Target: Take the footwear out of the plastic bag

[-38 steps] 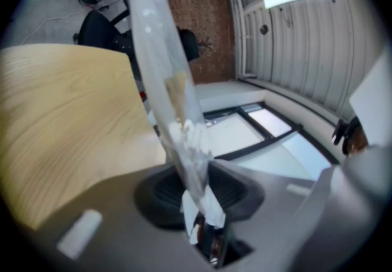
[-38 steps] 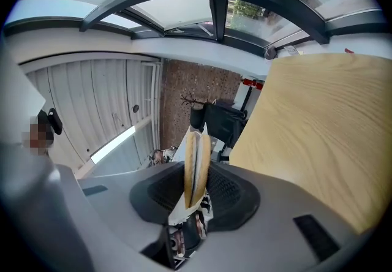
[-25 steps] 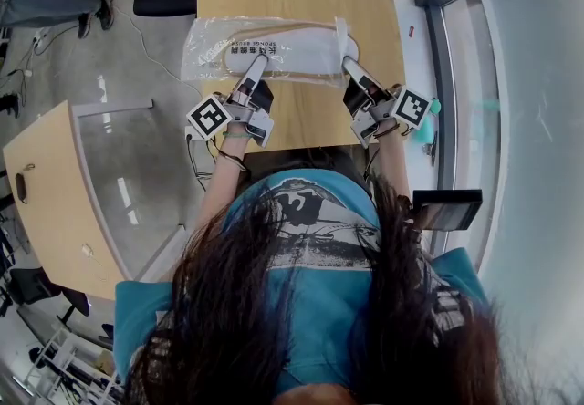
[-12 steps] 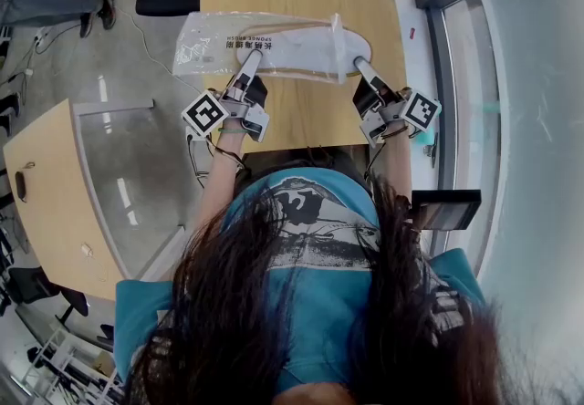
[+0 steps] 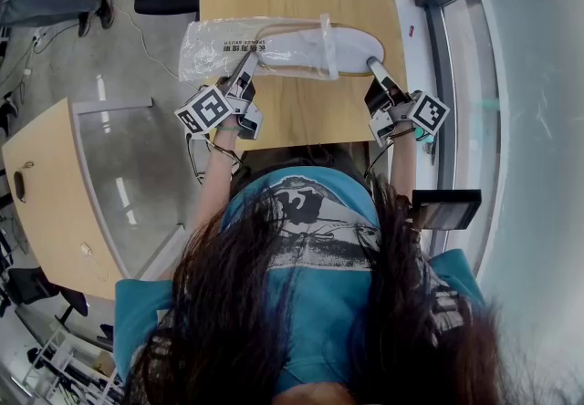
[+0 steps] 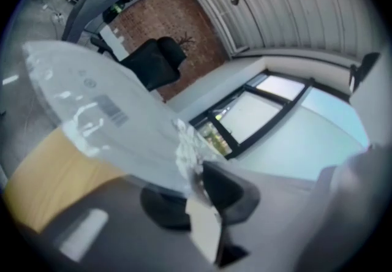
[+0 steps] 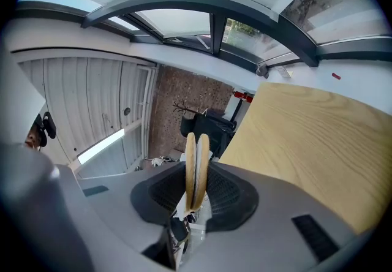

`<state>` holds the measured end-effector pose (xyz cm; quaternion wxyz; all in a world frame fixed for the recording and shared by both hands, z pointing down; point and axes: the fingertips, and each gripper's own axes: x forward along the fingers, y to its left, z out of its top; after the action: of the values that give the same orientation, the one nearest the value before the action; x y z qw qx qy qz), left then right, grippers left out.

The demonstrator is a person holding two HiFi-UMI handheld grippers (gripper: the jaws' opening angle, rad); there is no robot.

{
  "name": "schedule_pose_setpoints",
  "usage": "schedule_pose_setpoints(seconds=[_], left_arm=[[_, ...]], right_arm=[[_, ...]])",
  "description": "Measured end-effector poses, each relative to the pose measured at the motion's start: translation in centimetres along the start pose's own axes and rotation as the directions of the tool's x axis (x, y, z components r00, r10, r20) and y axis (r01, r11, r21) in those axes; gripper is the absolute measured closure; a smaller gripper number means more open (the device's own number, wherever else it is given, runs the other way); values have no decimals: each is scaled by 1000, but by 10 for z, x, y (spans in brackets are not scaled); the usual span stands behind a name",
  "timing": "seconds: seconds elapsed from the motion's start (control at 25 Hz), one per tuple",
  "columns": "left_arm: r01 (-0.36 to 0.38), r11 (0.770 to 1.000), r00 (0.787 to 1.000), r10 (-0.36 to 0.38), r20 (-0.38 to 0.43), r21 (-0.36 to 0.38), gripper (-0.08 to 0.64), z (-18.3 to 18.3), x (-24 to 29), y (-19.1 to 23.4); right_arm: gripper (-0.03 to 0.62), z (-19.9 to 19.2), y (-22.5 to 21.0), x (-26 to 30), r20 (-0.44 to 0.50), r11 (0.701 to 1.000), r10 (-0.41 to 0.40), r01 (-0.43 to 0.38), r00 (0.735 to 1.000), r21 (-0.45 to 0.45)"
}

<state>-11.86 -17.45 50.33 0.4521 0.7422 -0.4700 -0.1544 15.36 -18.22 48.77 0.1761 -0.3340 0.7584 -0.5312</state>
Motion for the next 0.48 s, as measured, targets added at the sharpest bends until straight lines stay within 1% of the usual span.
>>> schedule_pose_setpoints(seconds=[0.12,0.24,0.28,0.32,0.4,0.48], left_arm=[[-48,997,999,49,-21,53,517,-4,1,6],[-99,990,994,102,-31,102,520,-7,-1,13],[-127,986,991,130,-25,113,544,-6,-3,18],[-157,981,987,159,-16,115,557,-3,-6,24],[-203,974,979,205,-4,99,557,1,-13,37],[-224,971,974,225,2,87,558,3,-18,44]], right_arm=[[499,-2,-1,2,-4,1000,-22,22,1000,-21],[500,-3,-3,0,-6,998,-50,49,999,-43],[500,-2,-4,-1,-3,997,-61,60,998,-47],[500,-1,-6,-3,1,996,-72,72,997,-52],[502,2,-7,-5,2,994,-85,85,996,-69],[502,3,-8,-6,3,993,-88,88,996,-79]])
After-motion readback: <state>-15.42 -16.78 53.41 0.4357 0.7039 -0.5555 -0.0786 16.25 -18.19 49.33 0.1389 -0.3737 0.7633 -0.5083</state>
